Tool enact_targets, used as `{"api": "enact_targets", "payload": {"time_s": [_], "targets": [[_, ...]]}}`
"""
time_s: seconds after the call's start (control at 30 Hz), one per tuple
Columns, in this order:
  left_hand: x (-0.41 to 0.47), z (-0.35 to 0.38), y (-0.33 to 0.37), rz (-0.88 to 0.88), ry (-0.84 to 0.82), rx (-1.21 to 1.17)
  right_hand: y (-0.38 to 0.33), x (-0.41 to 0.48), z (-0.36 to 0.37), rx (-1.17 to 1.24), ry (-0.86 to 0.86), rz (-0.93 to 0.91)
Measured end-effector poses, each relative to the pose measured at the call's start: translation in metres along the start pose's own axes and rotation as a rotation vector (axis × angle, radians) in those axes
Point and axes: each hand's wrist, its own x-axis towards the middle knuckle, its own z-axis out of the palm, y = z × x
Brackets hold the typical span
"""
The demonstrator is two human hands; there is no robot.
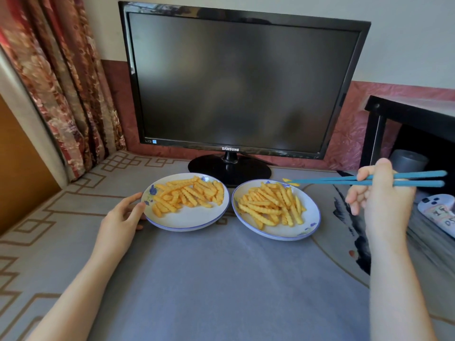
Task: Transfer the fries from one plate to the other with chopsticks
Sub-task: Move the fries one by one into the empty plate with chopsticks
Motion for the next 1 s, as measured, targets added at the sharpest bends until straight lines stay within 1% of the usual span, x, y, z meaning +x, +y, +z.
{"api": "enact_targets", "payload": {"time_s": [0.4,0.7,1.0], "targets": [[0.0026,0.0002,-0.0048,-0.003,-0.008,0.008,0.0077,0.0017,-0.0016,-0.137,-0.068,0.014],[0.0045,0.0012,-0.0074,-0.005,-0.003,-0.011,0.0074,0.0004,0.0012,-0.118,-0.092,-0.005],[0.0048,0.0005,-0.0089,0.008,-0.005,0.020,0.0053,-0.0030,0.0046,-0.072,-0.103,-0.030]]}}
